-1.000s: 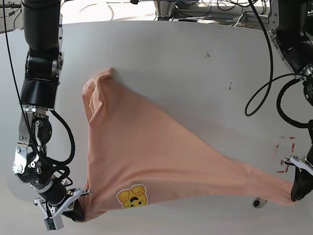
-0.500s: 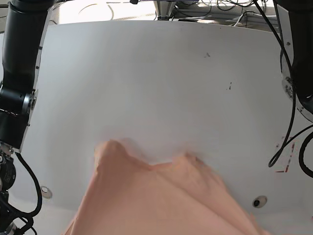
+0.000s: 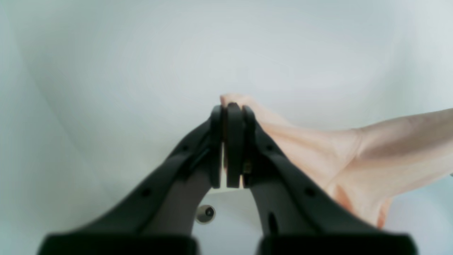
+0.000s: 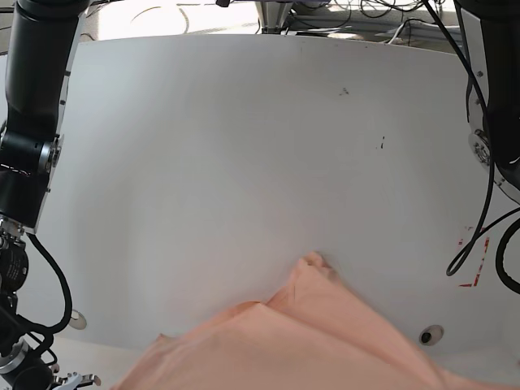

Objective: Fold the T-shirt properly
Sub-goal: 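Grasp the shirt with both grippers, lift and flip it over, then lay the lifted shirt down, holding its edge with both grippers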

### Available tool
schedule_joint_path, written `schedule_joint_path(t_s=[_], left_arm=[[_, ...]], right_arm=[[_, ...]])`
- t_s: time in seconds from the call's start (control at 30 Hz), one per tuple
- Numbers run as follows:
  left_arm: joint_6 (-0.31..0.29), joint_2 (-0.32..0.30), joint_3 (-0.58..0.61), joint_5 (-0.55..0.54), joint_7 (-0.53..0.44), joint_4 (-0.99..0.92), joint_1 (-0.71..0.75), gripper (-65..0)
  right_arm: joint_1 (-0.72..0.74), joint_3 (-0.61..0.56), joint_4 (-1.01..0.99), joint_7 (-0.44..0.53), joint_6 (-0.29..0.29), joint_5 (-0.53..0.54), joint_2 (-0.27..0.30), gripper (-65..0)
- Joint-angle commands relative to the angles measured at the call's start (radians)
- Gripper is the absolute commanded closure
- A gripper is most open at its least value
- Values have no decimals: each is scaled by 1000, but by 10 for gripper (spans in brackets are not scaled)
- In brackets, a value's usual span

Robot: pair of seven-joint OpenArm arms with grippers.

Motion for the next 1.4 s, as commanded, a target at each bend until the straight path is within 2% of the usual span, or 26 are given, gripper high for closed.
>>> schedule_joint_path(t_s=[0.0,0.37,0.63,0.8,1.03,1.37], left_arm=[[4,-15,-6,-20,-29,26,12,0],[1,-16,-77,-92,-23,121,288,0],[1,-9,-172,-142,-28,202,552,0],[1,-7,-229,-196,-29,215,726,0],[1,-6,-280,-211,-31,224,923,0],[1,-7,-293,-208,-31,224,1129,0]], right_arm=[[-26,36,63,29,-8,10,34,0],[-436,203,243,30,-8,11,35,0],[-723,320,359,32,-8,13,-45,0],[-870,329,425,30,-8,11,-86,0],[-1011,330,468,33,-8,11,-128,0],[-1189,332,493,30,-8,4,-206,0]])
